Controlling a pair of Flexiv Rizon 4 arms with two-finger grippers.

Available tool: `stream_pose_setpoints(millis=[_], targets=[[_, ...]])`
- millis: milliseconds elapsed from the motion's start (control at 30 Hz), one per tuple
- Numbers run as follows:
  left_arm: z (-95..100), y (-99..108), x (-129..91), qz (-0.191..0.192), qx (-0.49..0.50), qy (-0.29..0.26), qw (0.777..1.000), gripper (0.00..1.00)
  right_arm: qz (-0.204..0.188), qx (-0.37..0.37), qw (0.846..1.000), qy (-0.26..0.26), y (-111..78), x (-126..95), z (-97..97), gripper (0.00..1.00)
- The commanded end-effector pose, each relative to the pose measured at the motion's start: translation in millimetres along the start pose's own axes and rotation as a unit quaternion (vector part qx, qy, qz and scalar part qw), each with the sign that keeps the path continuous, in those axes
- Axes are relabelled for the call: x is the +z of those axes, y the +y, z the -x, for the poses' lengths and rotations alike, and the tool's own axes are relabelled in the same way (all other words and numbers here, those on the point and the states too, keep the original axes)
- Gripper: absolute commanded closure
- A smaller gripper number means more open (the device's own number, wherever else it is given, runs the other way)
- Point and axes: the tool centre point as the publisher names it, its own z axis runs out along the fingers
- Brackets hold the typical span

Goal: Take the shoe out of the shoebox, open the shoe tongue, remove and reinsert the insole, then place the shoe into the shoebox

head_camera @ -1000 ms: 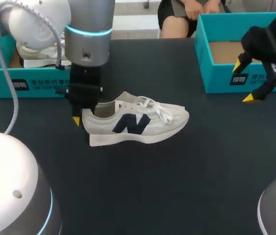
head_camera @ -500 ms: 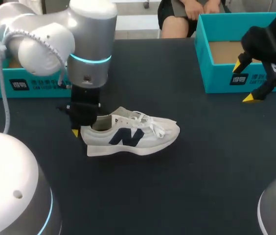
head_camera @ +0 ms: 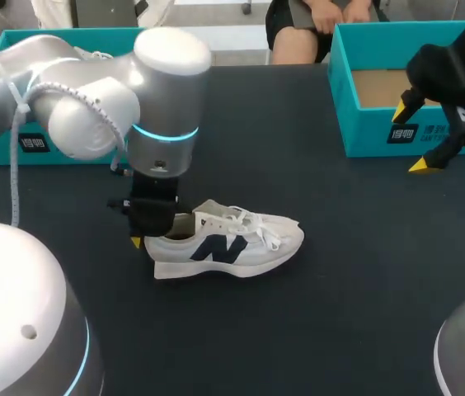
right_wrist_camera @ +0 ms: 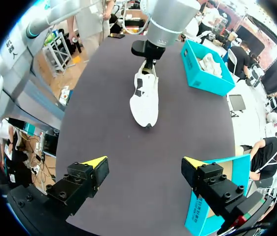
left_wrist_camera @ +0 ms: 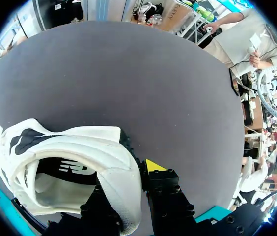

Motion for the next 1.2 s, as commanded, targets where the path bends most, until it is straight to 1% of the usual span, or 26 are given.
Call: stream_pose_setpoints(millis=[33,133,167,200,233,300,333,400,433,733,933,1000,1200], targets=[[6.6,2.4,12.7,0.004,-0.004,0.006,1.0,1.0,-0.001,0.001,1.0,0.002,1.0,0.7,2.2,0.0],[5.7,4.5,20.4,0.007,-0.01,0.018,1.0,1.0,-0.001,0.001,1.0,0.002,1.0,0.7,2.2,0.0],[5.0,5.7,24.0,0.012,-0.011,0.023,1.0,0.93,-0.001,0.001,1.0,0.002,1.0,0.7,2.2,0.0],[4.6,5.9,25.2,0.012,-0.01,0.022,1.0,0.88,-0.001,0.001,1.0,0.002,1.0,0.7,2.2,0.0],[4.3,6.2,26.3,0.008,-0.013,0.028,0.999,0.76,-0.001,0.001,1.0,0.002,1.0,0.7,2.2,0.0],[3.5,7.0,27.2,0.006,-0.015,0.026,1.0,0.51,-0.001,0.001,1.0,0.002,1.0,0.7,2.2,0.0],[2.6,7.4,26.6,0.004,-0.014,0.026,1.0,0.19,-0.001,0.001,1.0,0.002,1.0,0.7,2.2,0.0],[1.2,6.9,22.7,0.002,-0.014,0.023,1.0,0.04,-0.001,0.001,1.0,0.002,1.0,0.7,2.2,0.0],[0.8,6.5,20.9,0.002,-0.013,0.02,1.0,0.0,-0.001,0.001,1.0,0.002,1.0,0.7,2.2,0.0],[-4.3,4.0,-1.8,-0.012,-0.009,-0.018,1.0,0.0,-0.001,0.001,1.0,0.002,1.0,0.7,2.2,0.0],[-9.0,2.5,-28.2,-0.025,-0.007,-0.063,0.998,0.0,-0.001,0.001,1.0,0.002,1.0,0.7,2.2,0.0],[-12.1,0.3,-40.7,-0.029,-0.006,-0.085,0.996,0.0,-0.001,0.001,1.0,0.002,1.0,0.7,2.2,0.0],[-27.0,2.1,-75.1,-0.072,-0.027,-0.152,0.985,0.0,-0.001,0.001,1.0,0.002,1.0,0.7,2.2,0.0]])
